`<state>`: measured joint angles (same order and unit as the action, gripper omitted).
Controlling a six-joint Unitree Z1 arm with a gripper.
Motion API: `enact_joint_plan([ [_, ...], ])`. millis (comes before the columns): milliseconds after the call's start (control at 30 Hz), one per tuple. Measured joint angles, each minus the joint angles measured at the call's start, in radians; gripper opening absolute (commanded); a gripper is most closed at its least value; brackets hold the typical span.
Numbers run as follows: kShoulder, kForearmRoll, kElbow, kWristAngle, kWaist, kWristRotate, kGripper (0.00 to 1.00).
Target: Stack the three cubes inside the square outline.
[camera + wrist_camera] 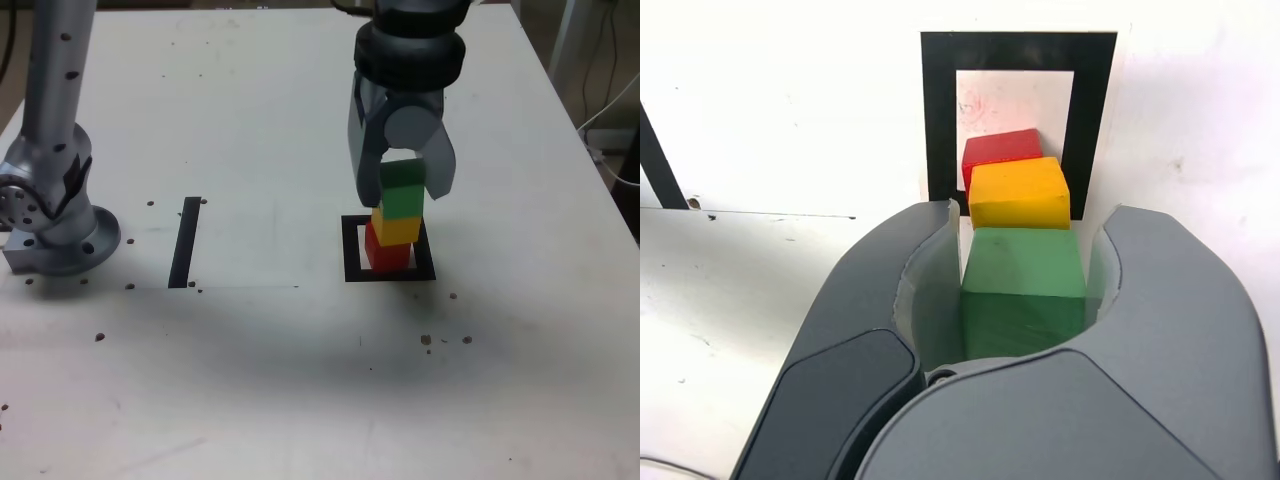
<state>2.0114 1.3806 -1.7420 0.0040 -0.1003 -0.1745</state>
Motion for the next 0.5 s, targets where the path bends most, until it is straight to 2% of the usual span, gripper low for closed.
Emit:
enact_joint_plan([
  [133,0.002,-0.006,0.000,-0.002,0.005,0.012,0.83],
  [233,0.002,-0.007,0.002,0.010,0.009,0.015,0.98],
  [500,-0.002,-0.007,0.030,0.022,0.015,0.019,1.00],
])
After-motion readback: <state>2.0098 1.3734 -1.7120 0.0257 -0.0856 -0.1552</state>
